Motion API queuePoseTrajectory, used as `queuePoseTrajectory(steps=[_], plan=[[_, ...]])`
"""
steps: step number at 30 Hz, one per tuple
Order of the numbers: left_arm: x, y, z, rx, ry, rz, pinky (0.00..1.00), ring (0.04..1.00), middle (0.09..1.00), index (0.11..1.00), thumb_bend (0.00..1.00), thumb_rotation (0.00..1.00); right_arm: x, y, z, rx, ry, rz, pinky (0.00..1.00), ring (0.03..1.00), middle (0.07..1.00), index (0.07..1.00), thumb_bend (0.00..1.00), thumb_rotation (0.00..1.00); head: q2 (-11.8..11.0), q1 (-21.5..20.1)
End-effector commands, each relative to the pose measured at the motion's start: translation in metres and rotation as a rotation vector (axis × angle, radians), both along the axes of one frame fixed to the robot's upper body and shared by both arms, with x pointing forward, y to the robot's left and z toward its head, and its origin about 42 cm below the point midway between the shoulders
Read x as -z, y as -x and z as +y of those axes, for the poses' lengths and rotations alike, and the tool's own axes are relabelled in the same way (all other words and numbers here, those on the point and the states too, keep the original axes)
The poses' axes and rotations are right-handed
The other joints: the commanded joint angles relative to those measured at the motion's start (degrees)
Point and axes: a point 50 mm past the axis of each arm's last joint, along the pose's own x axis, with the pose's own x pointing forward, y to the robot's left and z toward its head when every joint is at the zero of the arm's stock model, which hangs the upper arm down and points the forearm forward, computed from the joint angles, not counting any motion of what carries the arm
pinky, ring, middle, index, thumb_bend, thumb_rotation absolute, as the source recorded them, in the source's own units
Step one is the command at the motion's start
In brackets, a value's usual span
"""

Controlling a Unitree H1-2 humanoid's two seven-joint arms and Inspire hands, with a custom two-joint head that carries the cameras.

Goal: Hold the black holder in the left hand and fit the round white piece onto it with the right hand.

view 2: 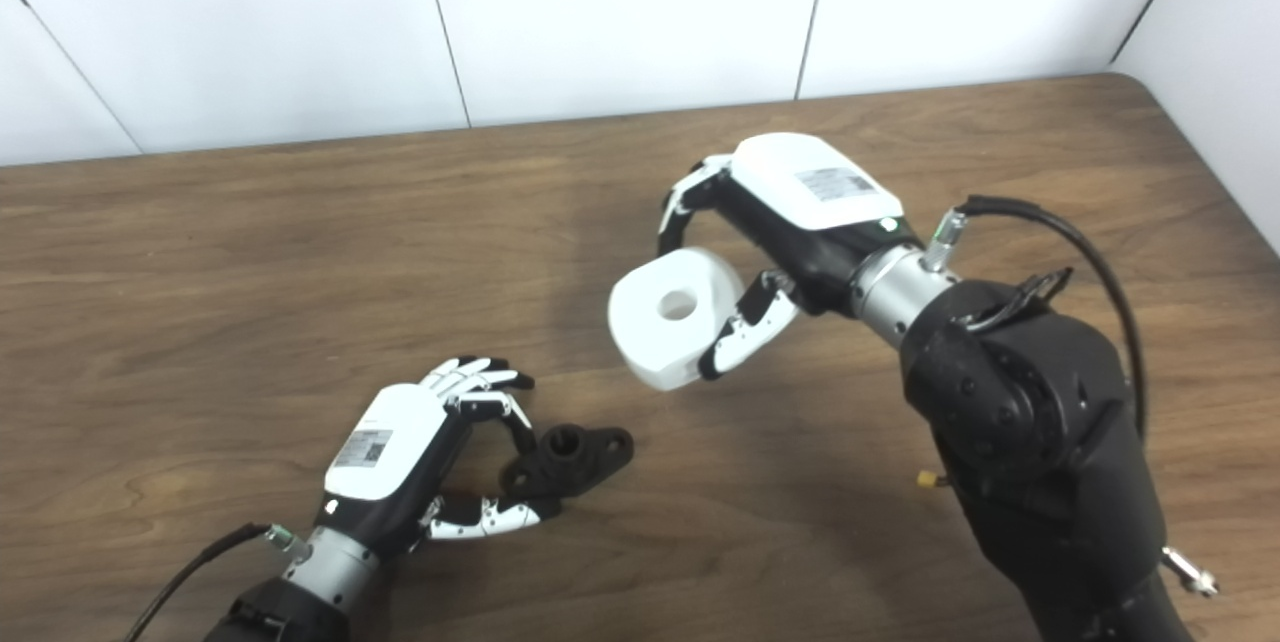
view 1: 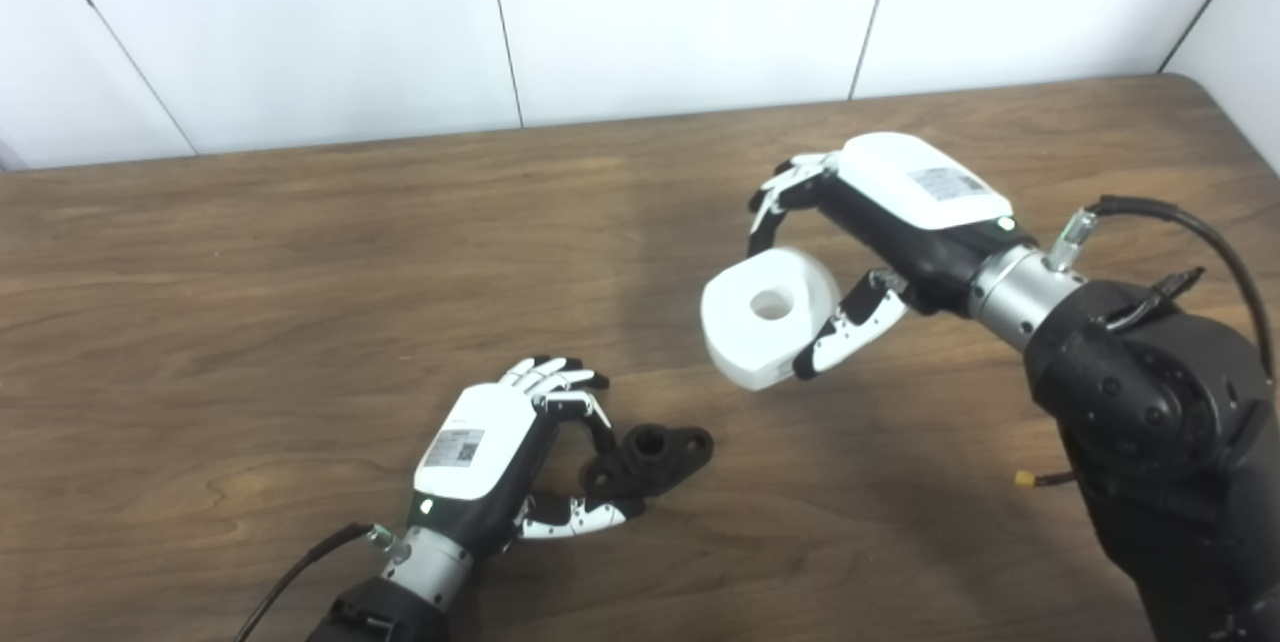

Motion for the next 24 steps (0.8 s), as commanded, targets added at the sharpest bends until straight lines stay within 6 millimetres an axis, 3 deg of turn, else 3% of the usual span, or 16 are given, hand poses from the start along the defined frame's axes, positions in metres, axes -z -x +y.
queuePoseTrajectory(steps=[1,24], plan=[[0.018,0.008,-0.004,0.020,-0.076,0.109,0.91,0.884,0.809,0.488,0.52,0.05,-0.015,0.006,0.002,-0.007,-0.002,-0.077,0.90,0.892,0.791,0.483,0.52,0.14,0.2,0.1],[0.013,0.005,-0.017,0.018,-0.076,0.103,0.93,0.883,0.800,0.488,0.52,0.05,-0.014,0.019,0.025,-0.071,-0.165,-0.056,0.83,0.882,0.782,0.482,0.53,0.14,1.6,1.2]])
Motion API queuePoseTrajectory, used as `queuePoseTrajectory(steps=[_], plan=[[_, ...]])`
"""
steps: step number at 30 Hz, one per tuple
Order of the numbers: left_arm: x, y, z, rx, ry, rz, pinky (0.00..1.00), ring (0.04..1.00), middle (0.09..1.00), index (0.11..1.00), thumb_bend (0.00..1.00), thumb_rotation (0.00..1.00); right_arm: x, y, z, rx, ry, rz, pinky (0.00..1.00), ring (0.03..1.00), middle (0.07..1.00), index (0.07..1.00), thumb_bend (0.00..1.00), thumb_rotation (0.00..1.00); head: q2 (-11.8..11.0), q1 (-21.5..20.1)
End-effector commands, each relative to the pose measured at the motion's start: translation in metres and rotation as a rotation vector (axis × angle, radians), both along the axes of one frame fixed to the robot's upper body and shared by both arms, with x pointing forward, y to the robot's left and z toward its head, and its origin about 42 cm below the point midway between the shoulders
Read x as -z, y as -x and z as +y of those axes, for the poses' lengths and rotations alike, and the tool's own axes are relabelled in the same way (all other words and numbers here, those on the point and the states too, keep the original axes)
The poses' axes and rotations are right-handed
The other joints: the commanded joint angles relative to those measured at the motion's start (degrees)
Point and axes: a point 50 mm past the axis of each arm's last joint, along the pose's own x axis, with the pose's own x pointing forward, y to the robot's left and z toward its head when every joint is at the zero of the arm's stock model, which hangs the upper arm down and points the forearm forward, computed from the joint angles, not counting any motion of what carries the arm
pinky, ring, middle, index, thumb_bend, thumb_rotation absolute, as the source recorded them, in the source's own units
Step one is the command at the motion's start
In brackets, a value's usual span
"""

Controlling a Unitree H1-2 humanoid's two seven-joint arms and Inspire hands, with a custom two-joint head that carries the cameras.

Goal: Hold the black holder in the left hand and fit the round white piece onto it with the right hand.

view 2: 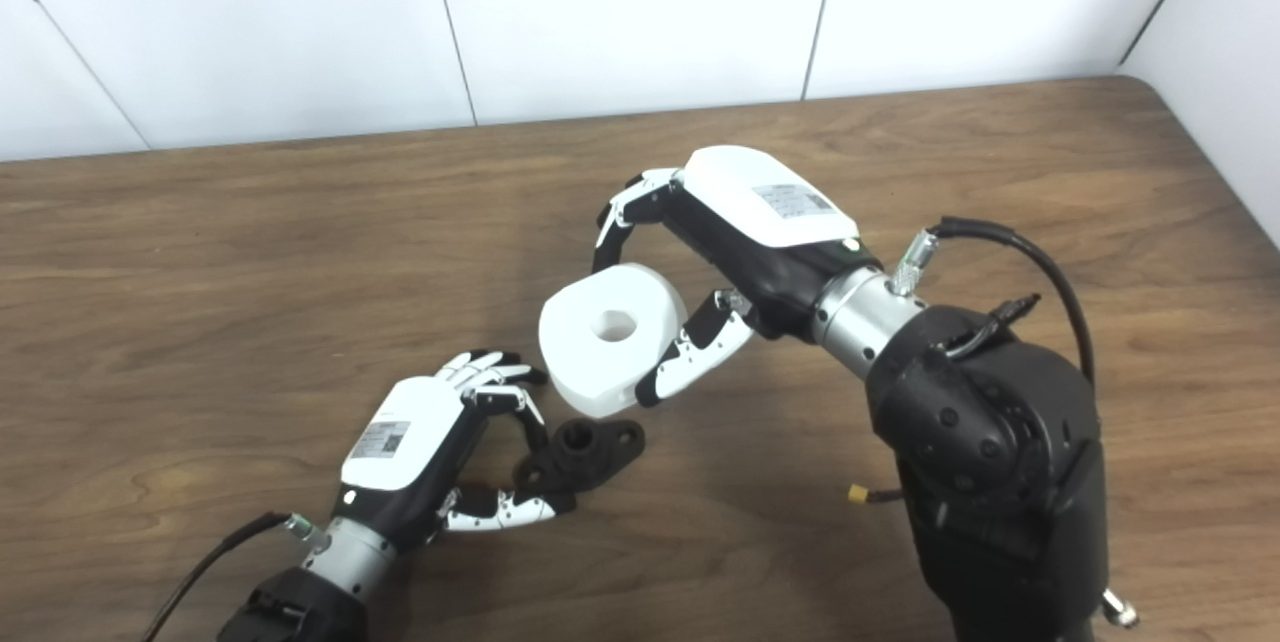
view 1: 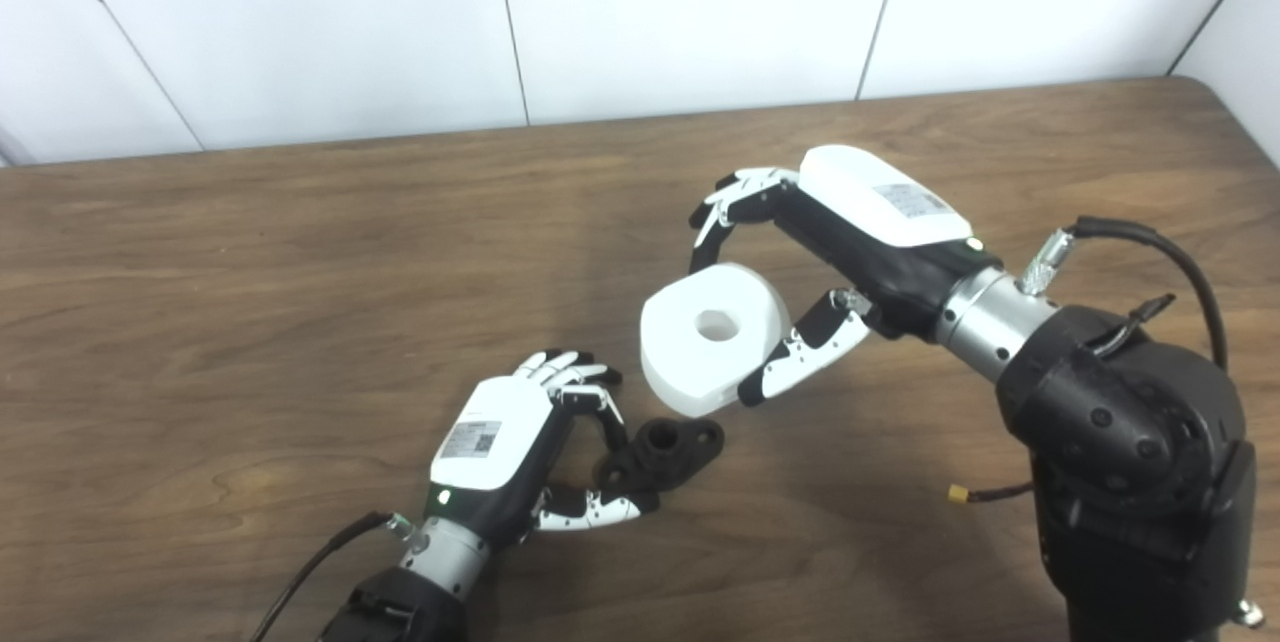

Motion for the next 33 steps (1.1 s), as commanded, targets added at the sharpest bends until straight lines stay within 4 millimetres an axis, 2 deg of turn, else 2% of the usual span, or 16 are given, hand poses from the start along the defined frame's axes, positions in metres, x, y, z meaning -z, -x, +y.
queuePoseTrajectory(steps=[1,18,33], plan=[[0.016,0.008,-0.006,0.030,-0.065,0.089,0.93,0.882,0.800,0.489,0.52,0.05,-0.009,0.005,0.001,0.002,-0.023,-0.070,0.83,0.882,0.781,0.483,0.53,0.14,0.1,0.1],[0.014,0.005,-0.009,0.026,-0.079,0.084,0.92,0.885,0.802,0.489,0.52,0.05,0.012,0.001,0.010,-0.020,-0.021,-0.025,0.83,0.877,0.774,0.482,0.53,0.14,0.9,0.2],[0.014,0.003,-0.012,0.021,-0.083,0.086,0.92,0.883,0.803,0.489,0.52,0.05,0.020,-0.001,0.016,-0.038,-0.033,-0.030,0.81,0.870,0.769,0.482,0.52,0.14,0.7,0.3]])
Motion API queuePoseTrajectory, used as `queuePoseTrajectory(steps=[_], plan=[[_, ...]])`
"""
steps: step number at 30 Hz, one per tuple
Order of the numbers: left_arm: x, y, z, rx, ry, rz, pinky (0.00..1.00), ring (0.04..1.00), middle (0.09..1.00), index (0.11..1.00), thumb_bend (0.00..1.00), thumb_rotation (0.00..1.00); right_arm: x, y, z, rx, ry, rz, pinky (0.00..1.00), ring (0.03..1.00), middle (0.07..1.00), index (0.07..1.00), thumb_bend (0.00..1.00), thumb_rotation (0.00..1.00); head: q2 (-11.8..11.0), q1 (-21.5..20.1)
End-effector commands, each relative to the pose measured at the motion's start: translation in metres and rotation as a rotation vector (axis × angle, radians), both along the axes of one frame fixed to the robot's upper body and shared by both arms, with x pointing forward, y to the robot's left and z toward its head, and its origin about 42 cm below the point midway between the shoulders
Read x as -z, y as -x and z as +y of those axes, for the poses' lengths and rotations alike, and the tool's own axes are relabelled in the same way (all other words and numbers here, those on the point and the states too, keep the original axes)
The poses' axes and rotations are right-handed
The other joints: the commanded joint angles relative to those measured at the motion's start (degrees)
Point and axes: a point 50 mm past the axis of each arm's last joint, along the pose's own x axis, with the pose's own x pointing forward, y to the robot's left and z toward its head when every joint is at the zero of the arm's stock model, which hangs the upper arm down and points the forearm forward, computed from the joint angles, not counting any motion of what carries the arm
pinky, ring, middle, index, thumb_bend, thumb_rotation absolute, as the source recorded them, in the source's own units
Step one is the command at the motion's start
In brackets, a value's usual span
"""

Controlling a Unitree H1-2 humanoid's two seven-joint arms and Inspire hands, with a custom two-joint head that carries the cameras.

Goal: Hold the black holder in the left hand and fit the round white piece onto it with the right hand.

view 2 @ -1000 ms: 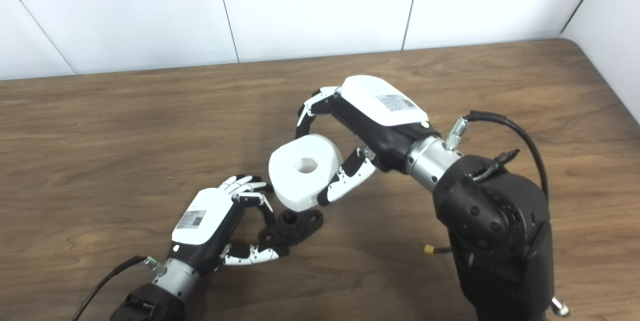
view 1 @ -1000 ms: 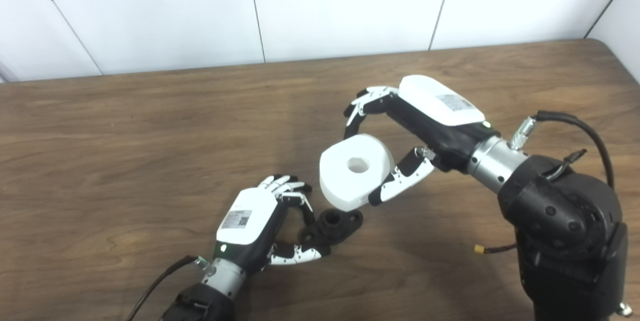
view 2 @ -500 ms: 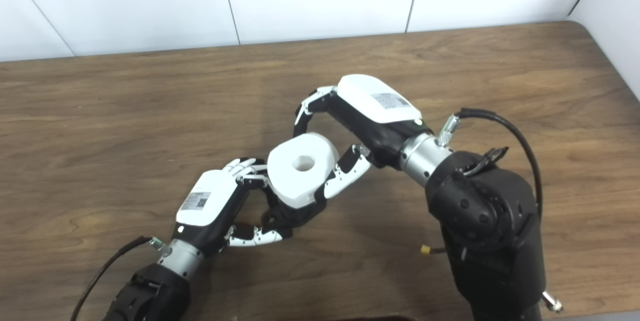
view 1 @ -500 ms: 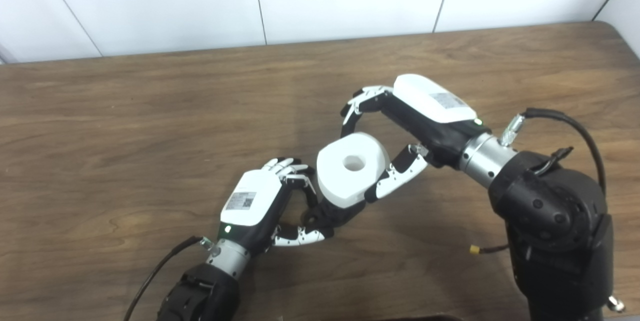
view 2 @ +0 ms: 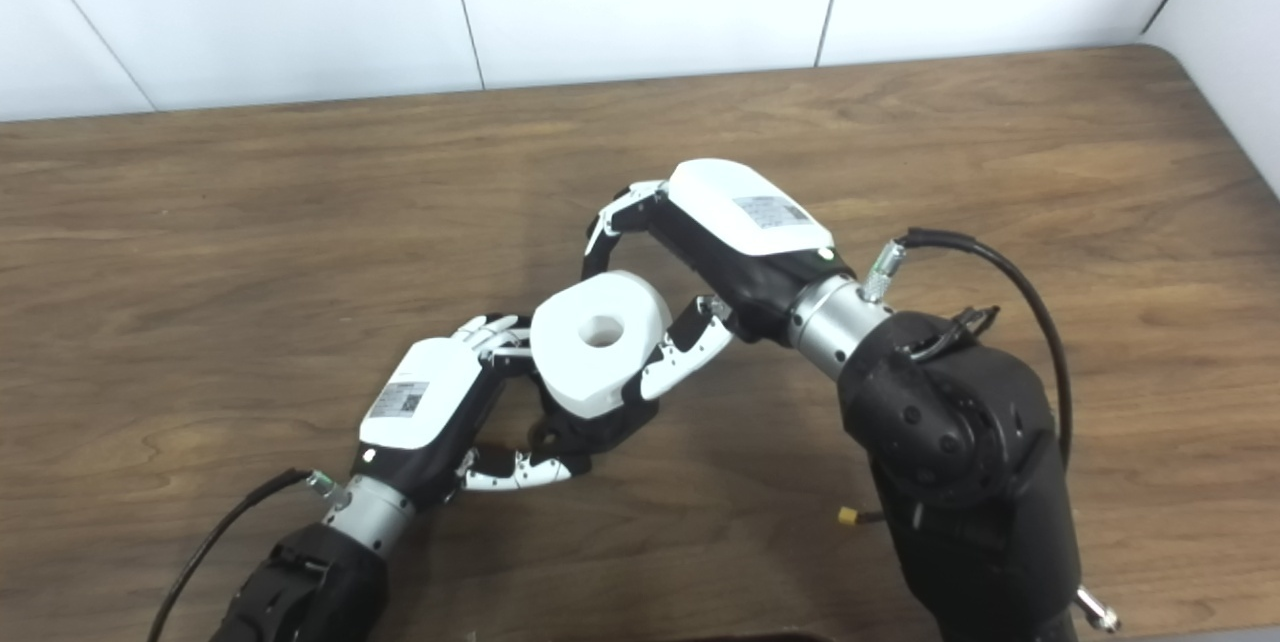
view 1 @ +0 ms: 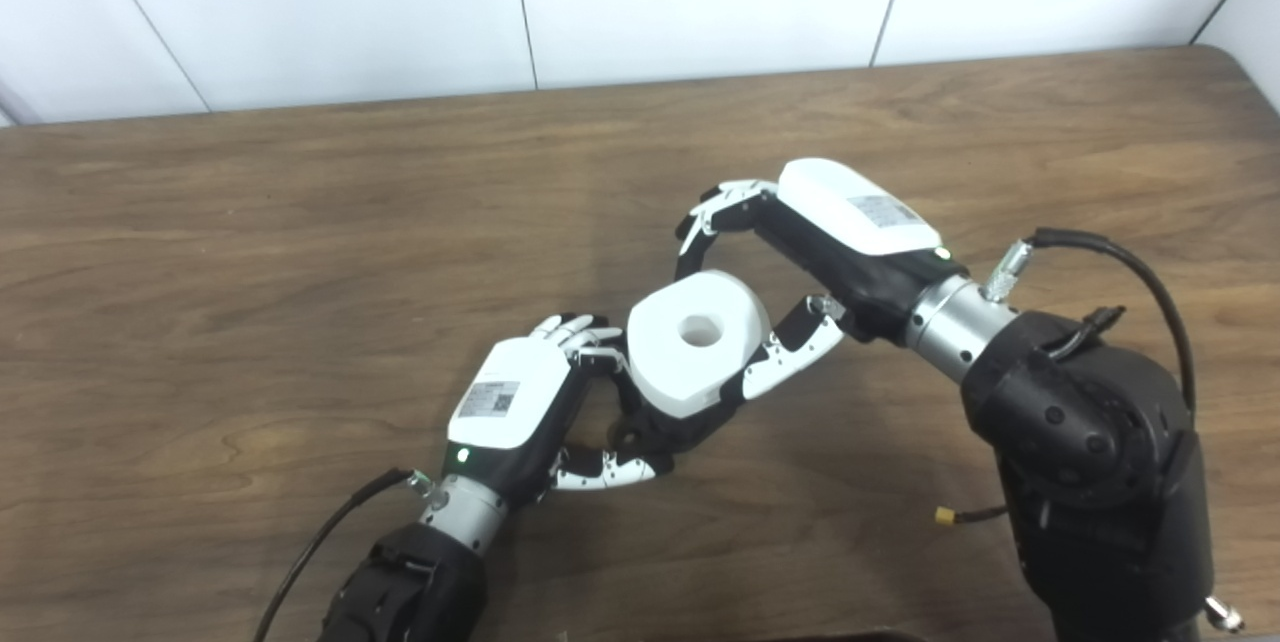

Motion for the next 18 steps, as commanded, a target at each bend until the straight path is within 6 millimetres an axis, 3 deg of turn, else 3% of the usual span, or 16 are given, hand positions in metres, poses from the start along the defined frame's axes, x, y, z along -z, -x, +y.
queuePoseTrajectory(steps=[1,18], plan=[[0.0163,0.0058,-0.0039,0.023,-0.076,0.087,0.92,0.884,0.803,0.489,0.52,0.05,-0.0101,0.0016,0.0028,-0.007,-0.020,-0.077,0.81,0.870,0.769,0.482,0.52,0.14,0.0,0.0],[0.0152,0.0053,-0.0032,0.020,-0.064,0.091,0.93,0.892,0.805,0.489,0.52,0.05,-0.0062,0.0020,0.0071,-0.016,-0.010,-0.060,0.81,0.873,0.773,0.482,0.53,0.14,0.6,0.4]])
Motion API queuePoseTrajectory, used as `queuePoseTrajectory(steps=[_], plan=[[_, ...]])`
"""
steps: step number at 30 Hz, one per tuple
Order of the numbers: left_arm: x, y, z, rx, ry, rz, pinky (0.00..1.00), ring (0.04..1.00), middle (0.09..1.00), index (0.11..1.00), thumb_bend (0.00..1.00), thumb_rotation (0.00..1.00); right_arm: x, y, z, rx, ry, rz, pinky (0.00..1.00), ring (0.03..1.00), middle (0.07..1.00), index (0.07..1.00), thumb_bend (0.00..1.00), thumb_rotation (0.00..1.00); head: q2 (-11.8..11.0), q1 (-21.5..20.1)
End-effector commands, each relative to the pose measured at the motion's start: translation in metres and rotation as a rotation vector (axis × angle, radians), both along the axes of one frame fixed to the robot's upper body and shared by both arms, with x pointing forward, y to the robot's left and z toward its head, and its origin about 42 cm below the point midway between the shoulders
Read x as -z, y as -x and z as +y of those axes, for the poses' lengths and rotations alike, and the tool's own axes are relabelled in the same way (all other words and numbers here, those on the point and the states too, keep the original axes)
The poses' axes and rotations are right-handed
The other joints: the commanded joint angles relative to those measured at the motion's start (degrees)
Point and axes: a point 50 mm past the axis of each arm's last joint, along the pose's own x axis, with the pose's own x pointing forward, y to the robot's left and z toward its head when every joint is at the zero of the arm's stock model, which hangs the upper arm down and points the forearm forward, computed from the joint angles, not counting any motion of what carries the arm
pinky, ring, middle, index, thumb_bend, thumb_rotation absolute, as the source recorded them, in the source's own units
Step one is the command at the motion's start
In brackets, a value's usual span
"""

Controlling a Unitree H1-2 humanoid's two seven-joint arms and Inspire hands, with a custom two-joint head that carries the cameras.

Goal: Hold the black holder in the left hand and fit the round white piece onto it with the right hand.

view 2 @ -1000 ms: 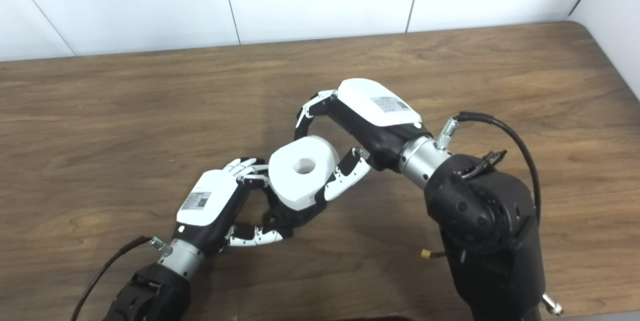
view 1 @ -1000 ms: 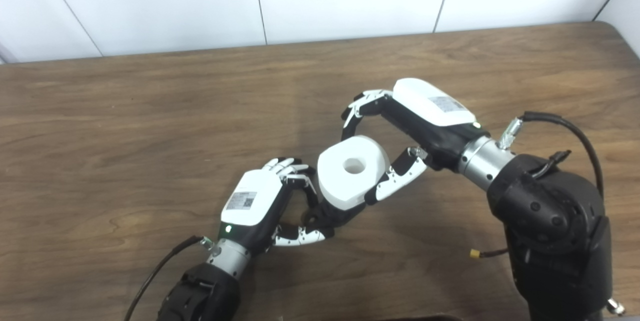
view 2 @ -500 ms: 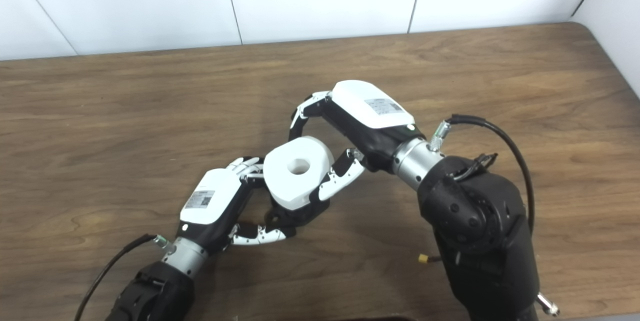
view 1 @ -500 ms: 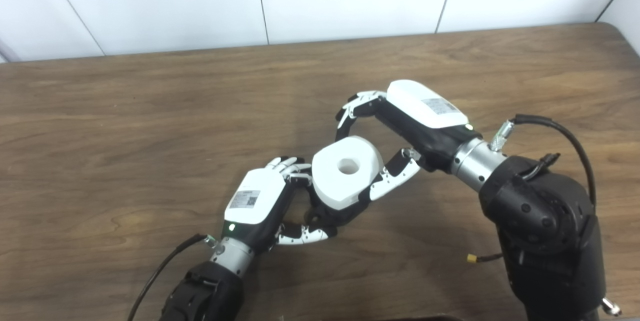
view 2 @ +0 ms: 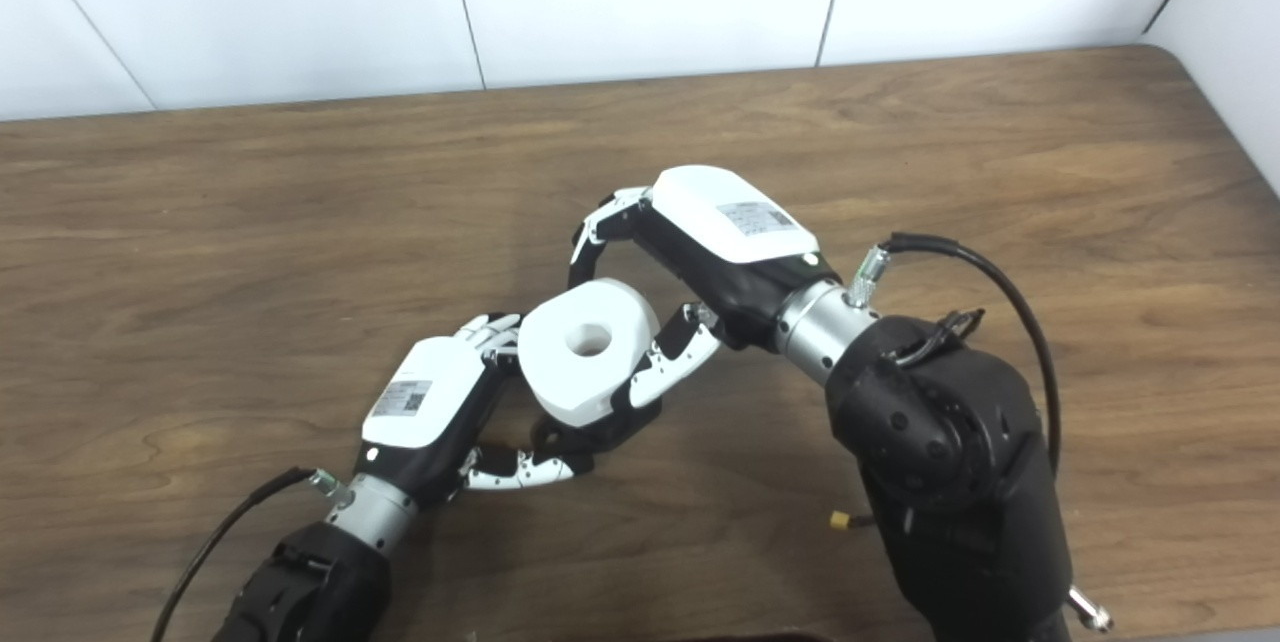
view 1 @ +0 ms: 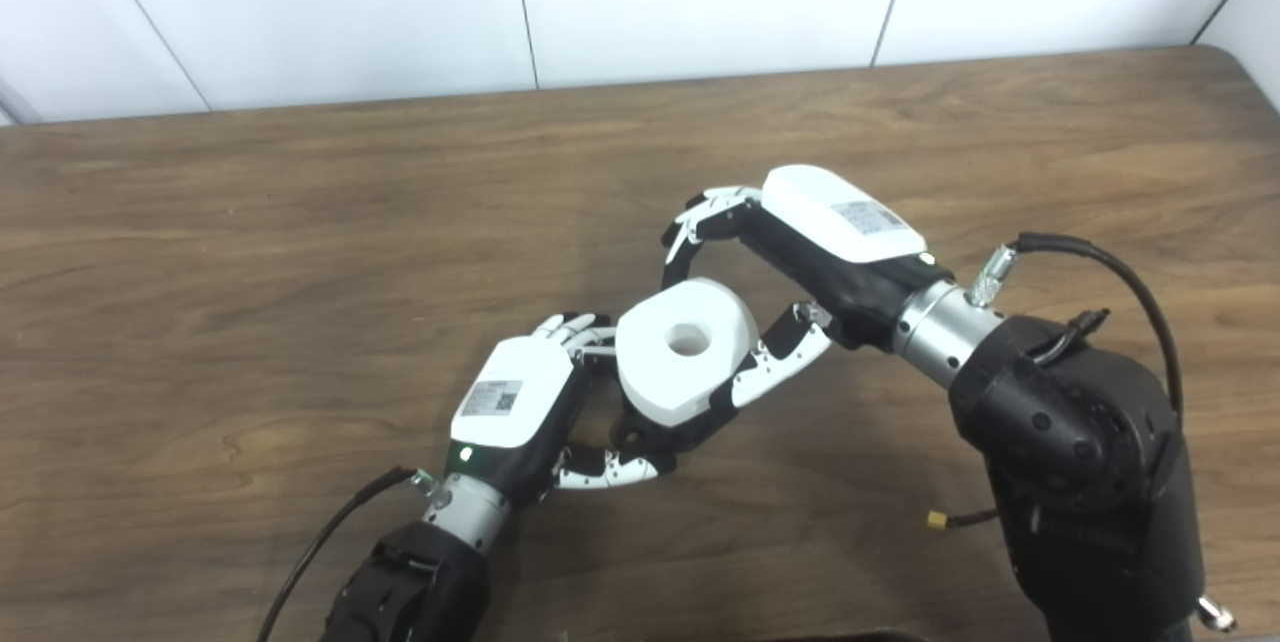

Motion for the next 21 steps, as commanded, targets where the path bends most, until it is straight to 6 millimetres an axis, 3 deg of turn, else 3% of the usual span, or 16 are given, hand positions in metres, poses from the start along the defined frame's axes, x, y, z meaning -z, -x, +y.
queuePoseTrajectory(steps=[1,21], plan=[[0.0156,0.0058,-0.0020,0.020,-0.058,0.092,0.93,0.892,0.805,0.489,0.52,0.05,-0.0072,0.0010,0.0018,-0.004,-0.020,-0.054,0.82,0.873,0.772,0.482,0.53,0.14,0.0,0.0],[0.0118,0.0048,-0.0023,0.017,-0.063,0.090,0.94,0.891,0.805,0.489,0.52,0.05,0.0024,0.0021,-0.0016,0.009,-0.016,-0.016,0.83,0.890,0.779,0.483,0.52,0.14,0.9,0.1]])
